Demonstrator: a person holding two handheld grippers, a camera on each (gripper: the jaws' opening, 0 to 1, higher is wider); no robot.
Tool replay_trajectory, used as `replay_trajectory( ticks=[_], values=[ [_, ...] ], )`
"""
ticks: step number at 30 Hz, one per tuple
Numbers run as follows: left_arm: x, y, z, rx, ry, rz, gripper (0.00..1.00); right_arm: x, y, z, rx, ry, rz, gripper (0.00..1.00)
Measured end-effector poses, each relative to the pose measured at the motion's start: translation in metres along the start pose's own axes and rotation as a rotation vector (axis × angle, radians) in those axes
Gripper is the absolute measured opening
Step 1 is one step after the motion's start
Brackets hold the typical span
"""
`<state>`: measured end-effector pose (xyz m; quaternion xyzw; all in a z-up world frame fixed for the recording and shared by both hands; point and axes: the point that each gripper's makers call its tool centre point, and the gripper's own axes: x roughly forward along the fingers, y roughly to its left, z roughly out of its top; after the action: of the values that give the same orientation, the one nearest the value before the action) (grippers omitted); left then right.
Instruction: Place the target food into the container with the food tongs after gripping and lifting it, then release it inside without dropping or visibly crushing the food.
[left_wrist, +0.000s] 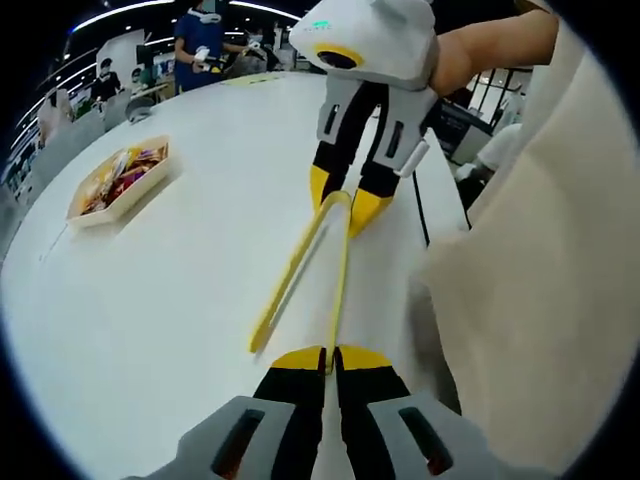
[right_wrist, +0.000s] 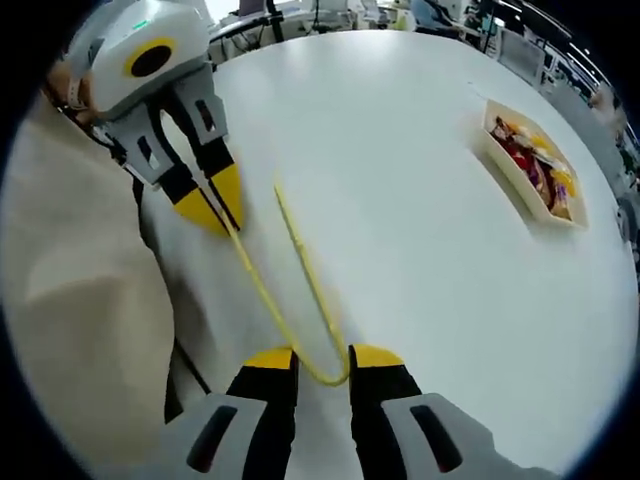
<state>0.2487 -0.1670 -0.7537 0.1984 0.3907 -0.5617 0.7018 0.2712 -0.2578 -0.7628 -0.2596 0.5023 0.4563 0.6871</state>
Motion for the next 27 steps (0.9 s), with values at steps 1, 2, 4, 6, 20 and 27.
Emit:
replay_trajectory(
  ticks=[1,2,4,6,20,27],
  values=[
    [0.0003,0.0000,-0.0002,0.000,0.001,0.000,0.01,0.0003,-0.0001,-0.0001,0.000,0.000,0.000,0.19],
    [0.0009,0.0000,-0.0006,0.002,0.003,0.000,0.01,0.0006,-0.0002,-0.0003,0.001,0.001,0.000,0.19],
    [0.0022,0.0001,-0.0014,0.003,0.007,0.000,0.01,0.0006,-0.0006,-0.0002,0.003,0.003,-0.002,0.19],
    [0.0027,0.0005,-0.0017,0.002,0.008,-0.001,0.01,0.0005,-0.0007,-0.0002,0.003,0.003,-0.003,0.19],
    [0.0057,0.0018,-0.0029,-0.009,0.014,-0.006,0.01,0.0028,-0.0018,-0.0023,0.020,0.005,-0.002,0.19],
    [0.0068,0.0025,-0.0029,-0.016,0.017,-0.006,0.01,0.0035,-0.0035,-0.0028,0.023,0.007,-0.002,0.19]
  ],
)
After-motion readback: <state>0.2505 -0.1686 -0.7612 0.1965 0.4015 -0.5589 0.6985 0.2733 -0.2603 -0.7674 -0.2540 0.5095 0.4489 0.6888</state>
